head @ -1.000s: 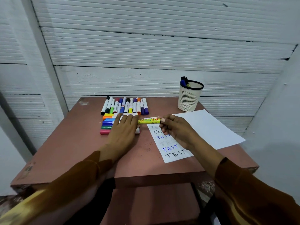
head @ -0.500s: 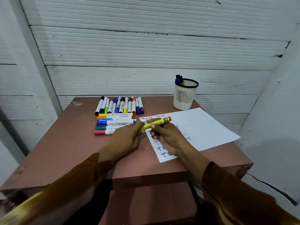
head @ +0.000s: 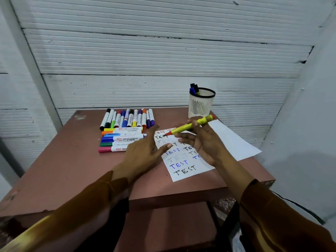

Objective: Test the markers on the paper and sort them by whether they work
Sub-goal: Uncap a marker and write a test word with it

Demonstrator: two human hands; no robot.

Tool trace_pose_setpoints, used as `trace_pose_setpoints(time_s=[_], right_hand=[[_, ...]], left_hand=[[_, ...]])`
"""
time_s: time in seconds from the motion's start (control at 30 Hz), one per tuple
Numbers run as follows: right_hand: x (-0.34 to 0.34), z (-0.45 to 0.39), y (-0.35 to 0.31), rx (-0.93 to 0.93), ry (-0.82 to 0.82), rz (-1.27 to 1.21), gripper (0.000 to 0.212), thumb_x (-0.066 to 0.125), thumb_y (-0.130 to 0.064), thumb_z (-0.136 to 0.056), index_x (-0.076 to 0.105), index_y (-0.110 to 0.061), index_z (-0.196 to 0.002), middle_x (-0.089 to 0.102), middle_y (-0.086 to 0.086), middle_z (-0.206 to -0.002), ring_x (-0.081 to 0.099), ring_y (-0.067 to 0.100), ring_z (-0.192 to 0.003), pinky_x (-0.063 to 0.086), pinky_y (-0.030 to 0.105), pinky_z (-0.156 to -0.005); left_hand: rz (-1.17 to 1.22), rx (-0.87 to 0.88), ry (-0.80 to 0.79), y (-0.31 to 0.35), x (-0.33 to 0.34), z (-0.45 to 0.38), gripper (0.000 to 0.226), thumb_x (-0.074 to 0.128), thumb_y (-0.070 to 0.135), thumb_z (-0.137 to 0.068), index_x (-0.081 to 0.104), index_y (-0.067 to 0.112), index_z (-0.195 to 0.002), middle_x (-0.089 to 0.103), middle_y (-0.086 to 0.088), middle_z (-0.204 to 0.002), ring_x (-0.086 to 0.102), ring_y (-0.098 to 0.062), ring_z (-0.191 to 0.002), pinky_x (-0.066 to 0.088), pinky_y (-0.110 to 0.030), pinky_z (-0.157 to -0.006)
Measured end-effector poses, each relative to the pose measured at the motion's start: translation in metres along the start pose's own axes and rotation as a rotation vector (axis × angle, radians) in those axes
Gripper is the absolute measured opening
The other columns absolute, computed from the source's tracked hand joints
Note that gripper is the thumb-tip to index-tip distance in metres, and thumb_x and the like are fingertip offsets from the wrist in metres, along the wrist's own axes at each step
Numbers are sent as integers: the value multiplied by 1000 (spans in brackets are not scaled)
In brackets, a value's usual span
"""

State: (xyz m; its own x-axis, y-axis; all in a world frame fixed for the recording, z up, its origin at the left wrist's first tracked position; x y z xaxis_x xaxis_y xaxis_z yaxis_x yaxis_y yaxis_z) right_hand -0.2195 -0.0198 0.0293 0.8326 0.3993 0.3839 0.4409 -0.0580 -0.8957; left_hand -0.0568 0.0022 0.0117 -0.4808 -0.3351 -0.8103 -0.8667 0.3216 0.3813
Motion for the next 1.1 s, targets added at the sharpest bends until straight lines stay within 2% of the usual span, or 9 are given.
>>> trace_pose_setpoints(time_s=[0.07,0.13,0.27,0.37,0.5,0.67,0.77,0.93,1.1], right_hand=[[-17,3,-11,-54,116,-49,15,56,-25,-77,50,-16,-88,72,1,-77,69,22,-70,57,28,-66],[-36,8,-14,-99,261,5,16,62,-12,-77,51,-18,-88,64,0,-65,60,15,-57,51,20,-53],[-59,17,-9,-90,452,145,20,57,4,-85,52,-14,-92,52,2,-58,44,9,-41,35,17,-38],[-62,23,-5,-47,454,73,6,50,-3,-91,54,-6,-93,63,11,-72,60,19,-48,49,23,-45],[-63,27,4,60,448,102,21,50,-13,-94,58,-2,-78,67,15,-67,70,27,-64,59,29,-62],[-61,33,11,50,428,376,19,55,10,-84,53,-7,-74,61,15,-68,62,20,-61,51,23,-57],[-58,37,11,41,459,581,23,55,10,-78,49,-10,-68,54,10,-60,53,15,-53,41,21,-55],[-52,39,9,8,451,722,26,58,8,-76,45,-13,-66,45,1,-58,48,2,-47,39,13,-52],[-51,39,11,-1,443,811,22,62,-1,-71,44,-14,-65,48,3,-59,56,27,-66,44,32,-65]], left_hand=[[-59,67,-75,0,8,1,58,39,65,-85,33,36,-135,53,10,-90,53,-12,-83,39,-27,-64],[-126,180,-177,2,17,3,66,28,75,-76,42,40,-131,49,7,-103,50,-11,-93,41,-26,-66],[-134,208,-217,-2,24,4,77,20,79,-66,56,40,-121,47,3,-101,49,-13,-89,44,-28,-68],[-158,216,-201,-4,25,3,77,20,79,-66,57,40,-121,46,3,-99,44,-8,-83,40,-25,-64],[-165,207,-199,-4,26,3,76,20,79,-66,57,40,-121,45,6,-95,43,-7,-80,37,-24,-61],[-132,190,-201,-7,26,5,73,22,78,-68,57,40,-119,49,6,-96,51,-9,-83,44,-26,-63],[-124,182,-201,-7,26,5,72,22,78,-68,57,41,-119,48,7,-94,50,-8,-81,45,-26,-62],[-123,183,-197,-7,26,6,72,23,78,-68,57,41,-119,49,7,-92,49,-8,-80,42,-25,-60],[-122,184,-205,-9,28,5,71,23,79,-68,56,43,-119,52,6,-99,52,-9,-85,47,-28,-65]])
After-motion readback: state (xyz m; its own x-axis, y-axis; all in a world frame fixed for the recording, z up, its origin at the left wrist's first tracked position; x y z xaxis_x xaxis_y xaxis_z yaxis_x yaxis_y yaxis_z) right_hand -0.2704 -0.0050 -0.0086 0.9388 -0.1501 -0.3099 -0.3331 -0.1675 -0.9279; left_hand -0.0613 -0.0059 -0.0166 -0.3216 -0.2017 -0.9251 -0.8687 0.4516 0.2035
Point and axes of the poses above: each hand's wrist, its own z-axis away from the middle knuckle, its own x-axis out of the palm, y = z × x, the point moved 6 cm from there along -z, towards the middle knuckle
